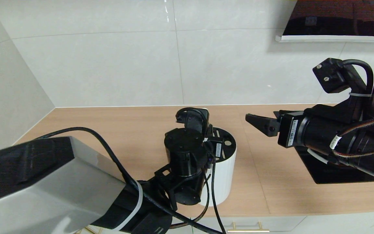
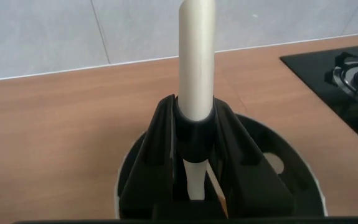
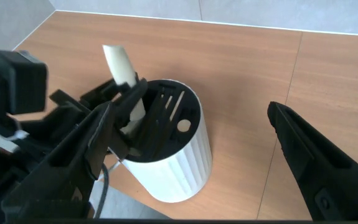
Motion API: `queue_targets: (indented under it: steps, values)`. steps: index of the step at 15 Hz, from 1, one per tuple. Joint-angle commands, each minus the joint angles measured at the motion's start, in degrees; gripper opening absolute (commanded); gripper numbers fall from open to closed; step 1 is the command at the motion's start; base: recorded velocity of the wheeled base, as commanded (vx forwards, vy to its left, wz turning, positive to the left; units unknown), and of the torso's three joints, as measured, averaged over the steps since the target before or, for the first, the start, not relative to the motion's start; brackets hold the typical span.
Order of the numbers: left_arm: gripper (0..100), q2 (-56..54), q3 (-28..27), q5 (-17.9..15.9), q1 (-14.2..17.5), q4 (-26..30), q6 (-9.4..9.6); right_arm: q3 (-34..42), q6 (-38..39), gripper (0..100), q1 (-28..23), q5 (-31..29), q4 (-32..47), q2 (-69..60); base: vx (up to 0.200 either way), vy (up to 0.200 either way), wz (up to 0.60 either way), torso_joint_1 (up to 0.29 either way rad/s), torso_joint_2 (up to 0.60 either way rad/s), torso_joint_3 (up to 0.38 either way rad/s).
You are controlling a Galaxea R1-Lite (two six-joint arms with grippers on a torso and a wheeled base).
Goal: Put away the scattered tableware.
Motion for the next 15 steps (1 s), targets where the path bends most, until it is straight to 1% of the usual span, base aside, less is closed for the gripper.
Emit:
queue_targets:
  steps: [1,5,6,8,10,12,14,15]
  values:
    - [0,0.8,0.0,0.0,0.0,-0.1,0.04,0.0,0.0,100,0.1,0.1,0.0,0.1,0.0,0.0,0.0,0.0,0.0,0.0]
    - [0,1.0,0.0,0.3,-0.1,-0.2,0.04,0.0,0.0,100,0.1,0.1,0.0,0.0,0.0,0.0,0.0,0.0,0.0,0.0]
    - [100,1.0,-0.1,0.3,-0.4,-0.2,0.04,0.0,0.0,100,0.1,0.1,0.0,-0.1,0.0,0.0,0.0,0.0,0.0,0.0]
    - [100,0.5,0.0,0.3,-0.5,-0.6,0.04,0.0,-0.1,100,0.1,0.1,0.0,-0.1,0.0,0.0,0.0,0.0,0.0,0.0]
    - [100,0.4,0.0,0.2,-0.5,-2.6,0.13,0.1,-0.1,100,0.1,0.1,0.0,-0.1,0.0,0.0,0.0,0.0,0.0,0.0]
    - [100,0.0,0.0,0.2,-0.5,-3.4,0.13,0.1,-0.1,100,0.1,0.0,0.0,-0.1,0.0,0.0,0.0,0.0,0.0,0.0]
    - [100,-3.8,0.3,0.0,-0.2,-6.9,0.04,0.1,-0.1,100,0.1,0.0,0.0,-0.3,0.0,0.0,0.0,0.0,0.0,0.0]
    - [100,-6.2,1.4,-0.5,0.9,-8.6,0.04,0.1,-0.1,100,0.1,0.0,0.0,-0.3,0.0,0.0,0.0,0.0,0.0,0.0]
